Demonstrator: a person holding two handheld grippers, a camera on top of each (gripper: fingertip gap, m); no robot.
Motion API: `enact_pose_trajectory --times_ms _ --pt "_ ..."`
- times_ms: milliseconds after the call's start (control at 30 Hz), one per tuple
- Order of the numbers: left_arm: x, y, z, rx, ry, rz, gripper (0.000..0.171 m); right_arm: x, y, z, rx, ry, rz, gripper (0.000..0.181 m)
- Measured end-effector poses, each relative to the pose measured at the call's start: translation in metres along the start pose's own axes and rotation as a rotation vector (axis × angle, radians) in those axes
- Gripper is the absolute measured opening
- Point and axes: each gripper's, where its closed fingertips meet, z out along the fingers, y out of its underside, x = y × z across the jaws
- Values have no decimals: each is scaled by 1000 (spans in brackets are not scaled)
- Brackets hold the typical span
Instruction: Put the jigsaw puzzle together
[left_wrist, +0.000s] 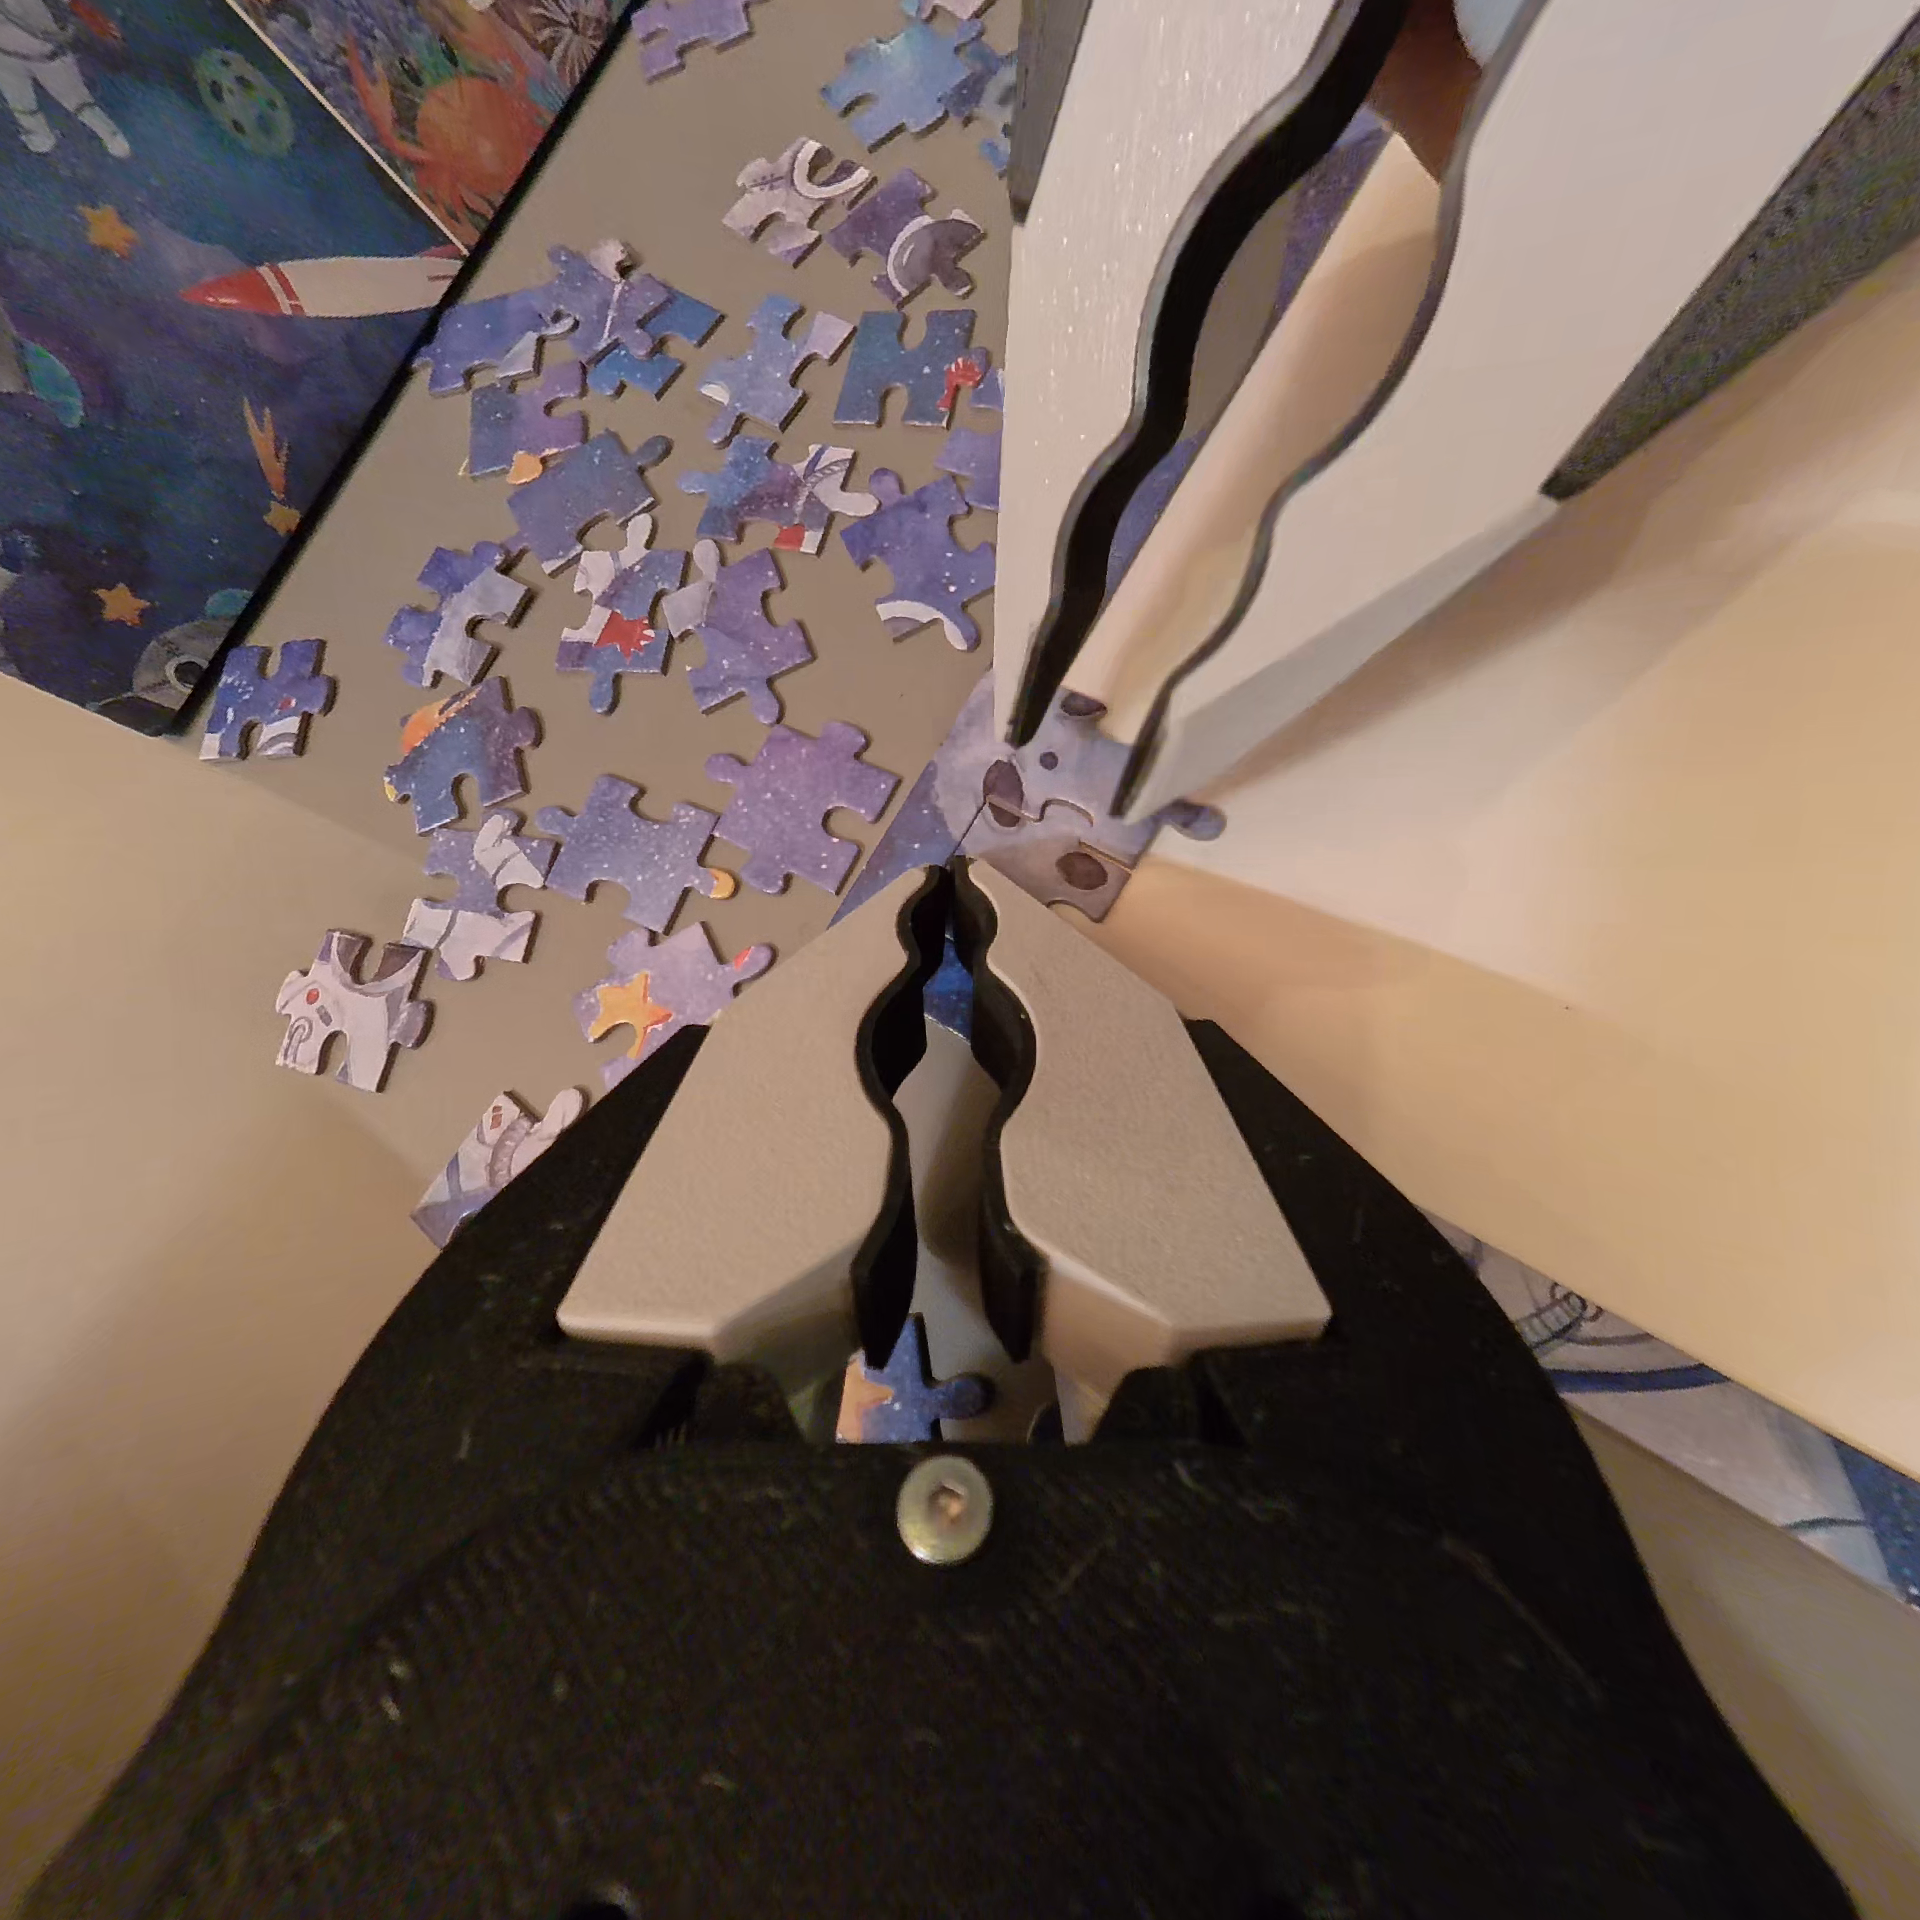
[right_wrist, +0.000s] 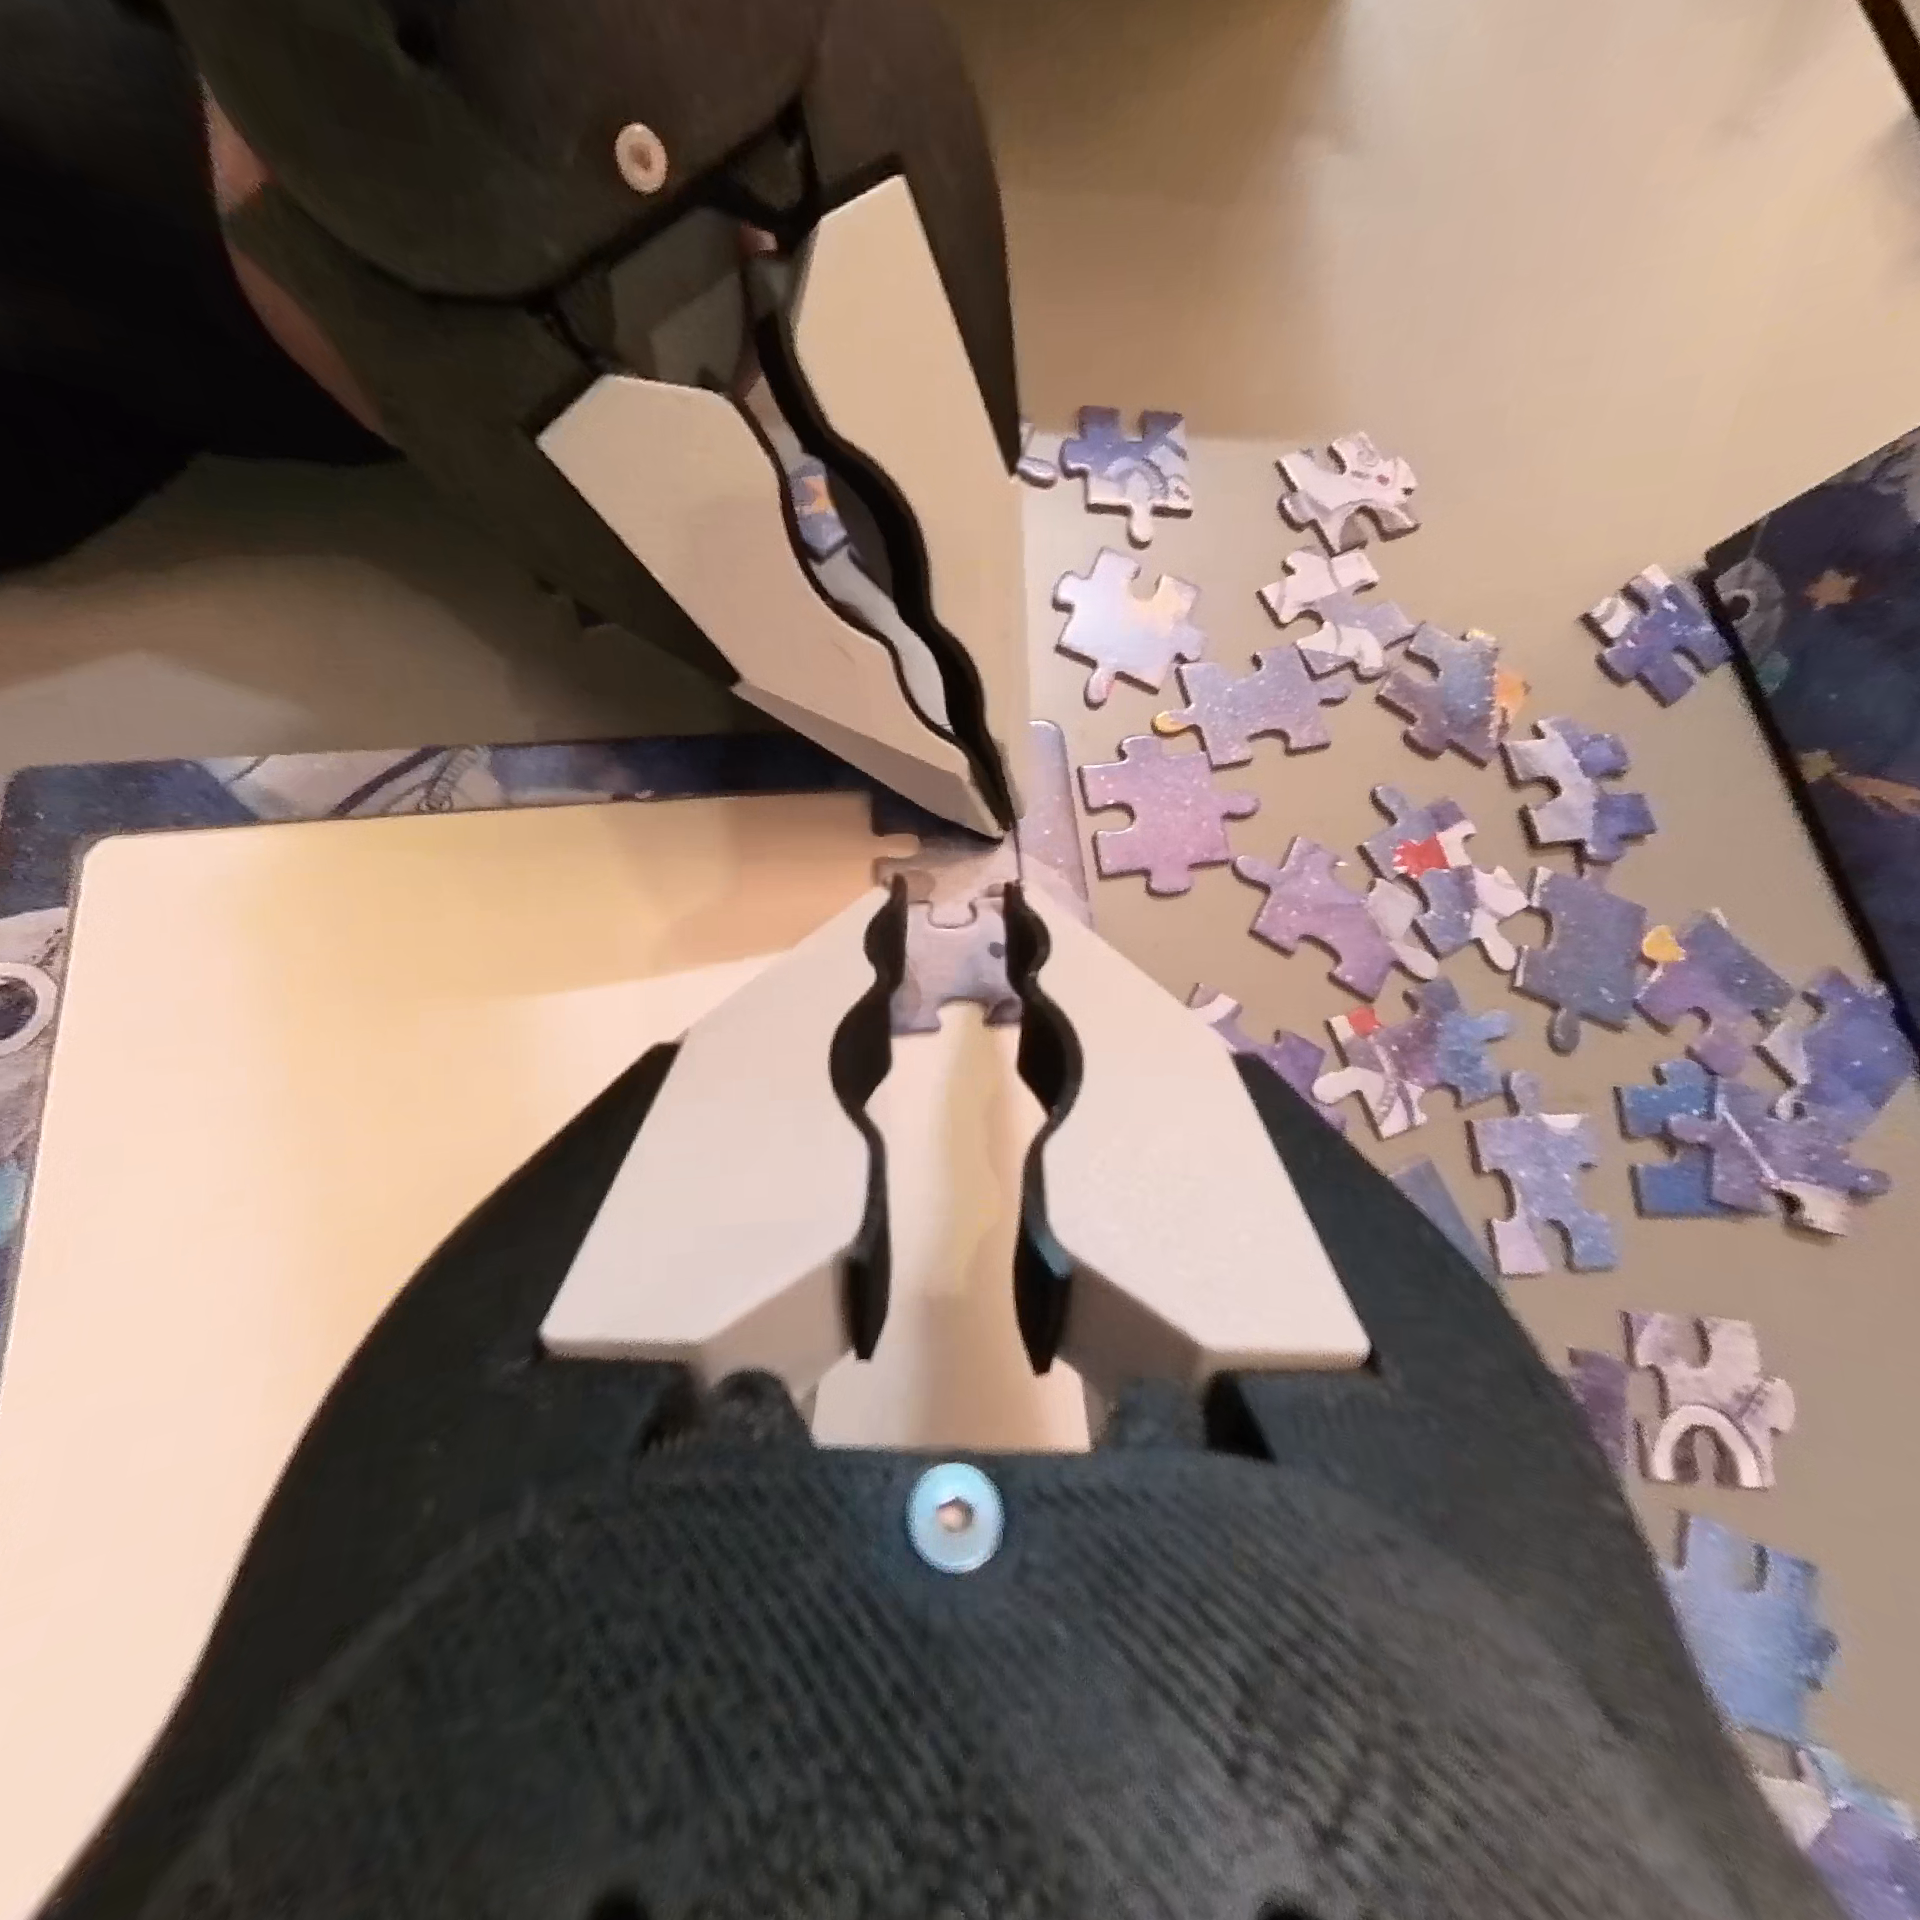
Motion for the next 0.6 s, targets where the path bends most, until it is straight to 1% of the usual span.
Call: enact_pose_trajectory --times_ms 167,300,600 --pt "0 0 0 0 0 0 1 1 7 4 -14 -19 46 15" --pt "0 0 0 -1 0 0 1 2 13 8 -43 -14 41 16" --pt "0 0 0 0 0 0 1 2 13 9 -29 -38 119 15"
